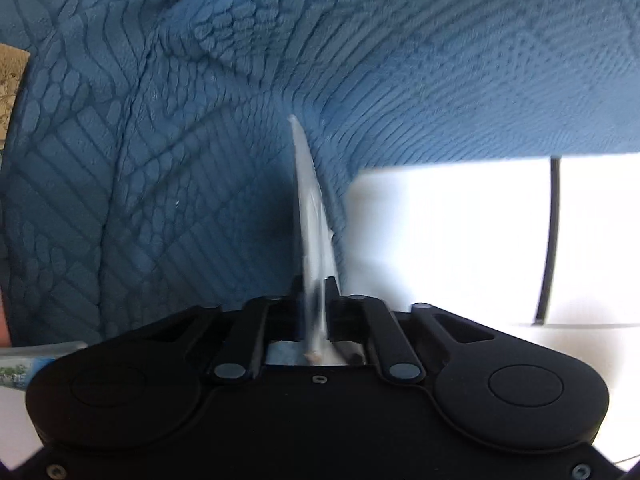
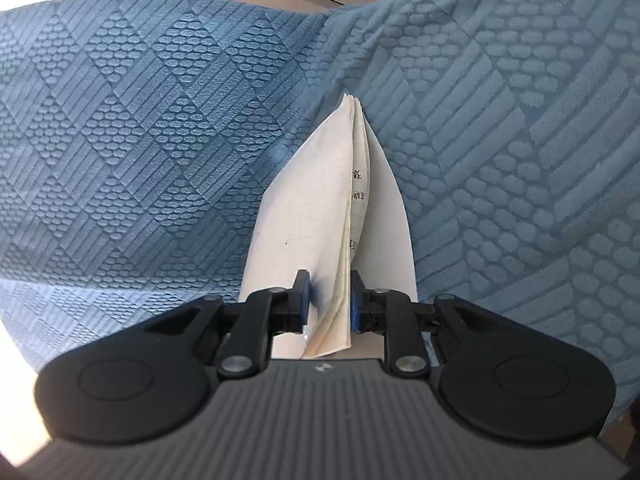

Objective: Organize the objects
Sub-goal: 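Carry the white sheet toward the book stack with both grippers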

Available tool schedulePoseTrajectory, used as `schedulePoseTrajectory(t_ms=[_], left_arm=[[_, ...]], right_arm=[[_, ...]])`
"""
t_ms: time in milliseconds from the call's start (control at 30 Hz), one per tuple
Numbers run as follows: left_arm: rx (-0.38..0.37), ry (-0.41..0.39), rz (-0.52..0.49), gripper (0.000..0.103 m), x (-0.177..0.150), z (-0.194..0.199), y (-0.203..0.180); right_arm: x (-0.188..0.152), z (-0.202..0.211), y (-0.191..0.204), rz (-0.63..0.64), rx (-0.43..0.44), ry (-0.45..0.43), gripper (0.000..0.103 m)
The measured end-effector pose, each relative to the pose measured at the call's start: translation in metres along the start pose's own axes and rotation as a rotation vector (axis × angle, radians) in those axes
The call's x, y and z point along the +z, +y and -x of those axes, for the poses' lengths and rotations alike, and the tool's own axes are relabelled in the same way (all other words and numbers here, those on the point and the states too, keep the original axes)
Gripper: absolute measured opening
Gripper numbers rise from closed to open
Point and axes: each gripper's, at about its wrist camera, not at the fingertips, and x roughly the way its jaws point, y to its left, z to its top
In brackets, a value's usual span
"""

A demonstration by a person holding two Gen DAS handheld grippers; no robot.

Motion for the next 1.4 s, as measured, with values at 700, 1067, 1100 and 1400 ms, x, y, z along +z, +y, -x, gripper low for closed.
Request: schedulePoseTrajectory(t_ms=[700,1067,1100,1400], left_arm=[[0.050,-0.160,-0.210,0.007,-0.094,0.131,-0.129],[0.074,-0.318,-0.198,0.008,-0.152,0.232,-0.142],[0.080,-0.328,-0.190,0.008,-0.157,0.239,-0.138],[0.136,-0.365,-0.124,0.008,-0.171,0.264,-0.079]], right_arm=[[-0.040,0.082,0.098,0.146,0.102,0.071,0.023],[-0.092,0.108,0.166,0.274,0.128,0.193,0.024],[-0.097,0.105,0.170,0.291,0.126,0.204,0.024],[-0.136,0.071,0.169,0.402,0.057,0.323,0.025]])
